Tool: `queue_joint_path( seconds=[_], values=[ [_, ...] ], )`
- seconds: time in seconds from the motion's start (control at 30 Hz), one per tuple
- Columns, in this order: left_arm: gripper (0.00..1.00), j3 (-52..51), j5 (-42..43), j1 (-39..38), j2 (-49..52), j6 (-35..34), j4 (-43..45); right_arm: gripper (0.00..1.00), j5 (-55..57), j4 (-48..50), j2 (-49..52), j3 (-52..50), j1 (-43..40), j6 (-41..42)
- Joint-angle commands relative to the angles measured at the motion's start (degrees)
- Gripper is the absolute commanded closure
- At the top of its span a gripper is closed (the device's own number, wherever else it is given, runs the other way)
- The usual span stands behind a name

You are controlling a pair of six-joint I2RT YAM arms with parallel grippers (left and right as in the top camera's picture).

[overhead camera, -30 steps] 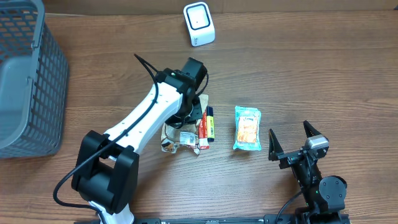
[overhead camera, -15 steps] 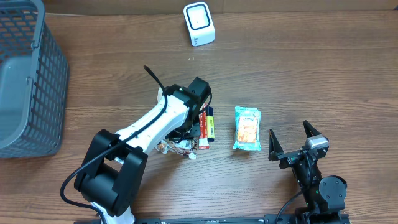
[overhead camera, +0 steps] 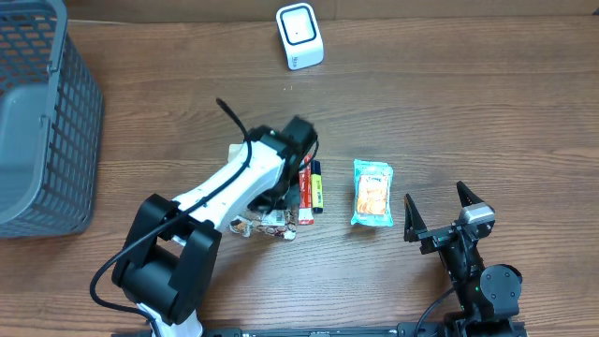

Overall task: Scan the item barcode
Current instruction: 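Release the paper bag left of the red bar and retract left gripper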

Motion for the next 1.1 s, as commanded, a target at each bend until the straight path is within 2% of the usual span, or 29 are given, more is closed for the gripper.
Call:
queue_joint_path(
  seconds=[0.0, 0.1, 0.3, 0.5, 0.6, 0.73, 0.93, 0.97, 1.07],
  values=[
    [0.96, 8.2, 0.1, 0.3, 0.4, 2.4, -1.9, 0.0, 0.5, 0.2, -0.2, -0.6, -0.1, -0.2],
    [0.91, 13.9, -1.1, 0.6, 0.4, 5.0, -4.7, 0.0, 0.5, 0.2, -0.2, -0.6, -0.1, -0.2],
    [0.87, 16.0, -7.7, 3.4, 0.5, 4.8, -10.0, 0.0, 0.5, 0.2, -0.2, -0.6, -0.1, -0.2],
    [0.87, 15.9, -12.4, 11.0, 0.5, 5.2, -15.9, 0.0, 0.5, 0.2, -0.2, -0.6, -0.1, -0.2],
    [0.87, 15.9, -13.7, 15.2, 0.5, 7.9, -17.2, 0.0, 0.5, 0.2, -0.2, -0.6, -0.1, -0.2],
    [0.81, 15.9, -13.7, 21.6, 0.5, 12.7, -17.4, 0.0, 0.5, 0.2, -0.2, -0.6, -0.1, -0.2],
    [0.6, 15.9, -11.5, 31.1, 0.5, 16.3, -15.7, 0.0, 0.5, 0.2, -0.2, -0.6, -0.1, -0.2],
    [0.53, 15.9, -11.5, 32.5, 0.5, 17.0, -15.3, 0.0, 0.5, 0.2, -0.2, -0.6, -0.1, -0.2],
    [0.41, 15.9, -9.5, 36.2, 0.5, 19.5, -14.2, 0.0, 0.5, 0.2, -0.2, -0.6, -0.1, -0.2]
  ],
)
